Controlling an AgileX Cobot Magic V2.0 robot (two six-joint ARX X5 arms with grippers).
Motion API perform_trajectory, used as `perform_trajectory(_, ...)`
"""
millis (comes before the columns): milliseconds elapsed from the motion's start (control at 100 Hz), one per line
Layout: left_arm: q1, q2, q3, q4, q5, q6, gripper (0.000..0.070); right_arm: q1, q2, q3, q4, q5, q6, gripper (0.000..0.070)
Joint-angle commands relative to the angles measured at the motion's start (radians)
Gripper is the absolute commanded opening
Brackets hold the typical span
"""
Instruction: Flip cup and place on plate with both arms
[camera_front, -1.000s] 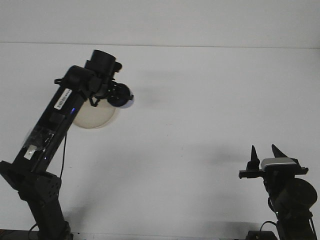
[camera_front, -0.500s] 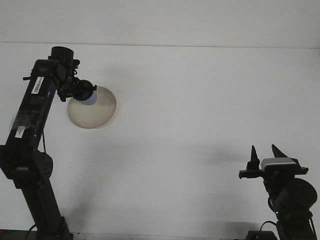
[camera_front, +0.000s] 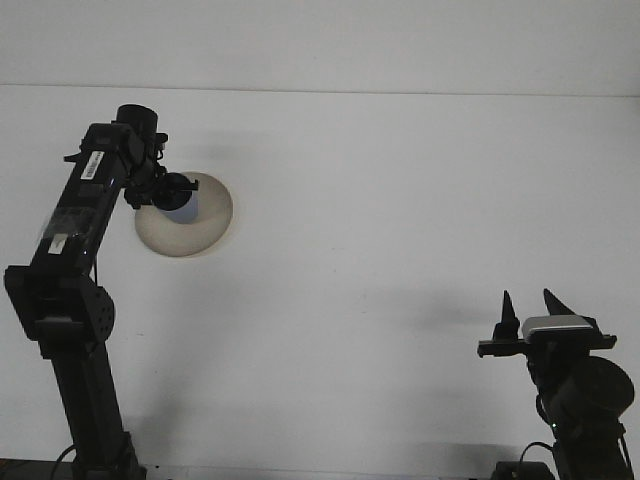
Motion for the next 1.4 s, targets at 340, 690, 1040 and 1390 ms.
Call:
perform_trajectory(340, 0.003, 0.036, 0.030, 0.010, 0.002, -0.011, 0.0261, 0.001, 0.000, 0.007, 0.010, 0.000, -0.012, 0.0405)
perform_trajectory(690, 0.021, 0.034, 0.204, -0.080, 0.002, -0.046, 0.0432, 0.001, 0.000, 0.007, 0.009, 0.000, -0.012, 0.0405)
perform_trajectory(1040, 0.025, -0.124, 0.269, -0.155, 0.002, -0.047, 0.0432, 0.001, 0.000, 0.007, 0.009, 0.000, -0.012, 0.0405)
perform_trajectory(1390, 0.025, -0.364, 0.192, -0.160, 0.029, -0.048, 0.0432, 0.001, 0.000, 0.007, 0.007, 0.000, -0.012, 0.0405)
